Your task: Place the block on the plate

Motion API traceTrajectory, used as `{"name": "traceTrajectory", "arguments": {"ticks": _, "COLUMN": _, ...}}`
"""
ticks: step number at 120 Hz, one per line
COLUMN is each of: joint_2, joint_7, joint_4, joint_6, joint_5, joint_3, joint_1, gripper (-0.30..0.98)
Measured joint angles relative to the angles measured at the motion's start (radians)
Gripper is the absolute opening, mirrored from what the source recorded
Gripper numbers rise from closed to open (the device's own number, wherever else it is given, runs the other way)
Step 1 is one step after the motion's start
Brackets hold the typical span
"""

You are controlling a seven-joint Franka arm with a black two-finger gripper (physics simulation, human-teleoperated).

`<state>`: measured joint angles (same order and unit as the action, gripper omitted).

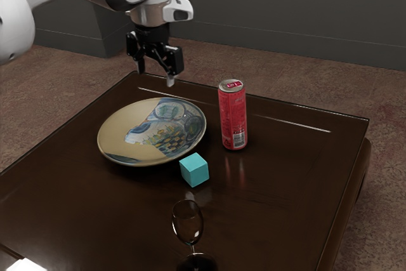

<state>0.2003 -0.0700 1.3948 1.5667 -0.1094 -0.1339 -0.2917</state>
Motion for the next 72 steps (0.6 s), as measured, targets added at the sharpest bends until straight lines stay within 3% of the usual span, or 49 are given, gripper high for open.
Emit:
{"name": "traceTrajectory", "arguments": {"ticks": 25, "joint_2": 0.047, "joint_7": 0.064, "joint_4": 0.011, "joint_6": -0.002, "joint_5": -0.034, "joint_3": 0.026, "joint_1": -0.007, "gripper": 0.69}}
{"name": "traceTrajectory", "arguments": {"ticks": 35, "joint_2": 0.072, "joint_7": 0.184, "joint_4": 0.021, "joint_6": 0.036, "joint_5": -0.038, "joint_3": 0.036, "joint_1": -0.009, "gripper": 0.69}}
{"name": "traceTrajectory", "arguments": {"ticks": 55, "joint_2": 0.146, "joint_7": 0.454, "joint_4": 0.044, "joint_6": 0.051, "joint_5": 0.027, "joint_3": 0.059, "joint_1": -0.001, "gripper": 0.69}}
{"name": "traceTrajectory", "arguments": {"ticks": 72, "joint_2": 0.099, "joint_7": 0.695, "joint_4": 0.245, "joint_6": 0.141, "joint_5": 0.055, "joint_3": 0.062, "joint_1": -0.028, "gripper": 0.69}}
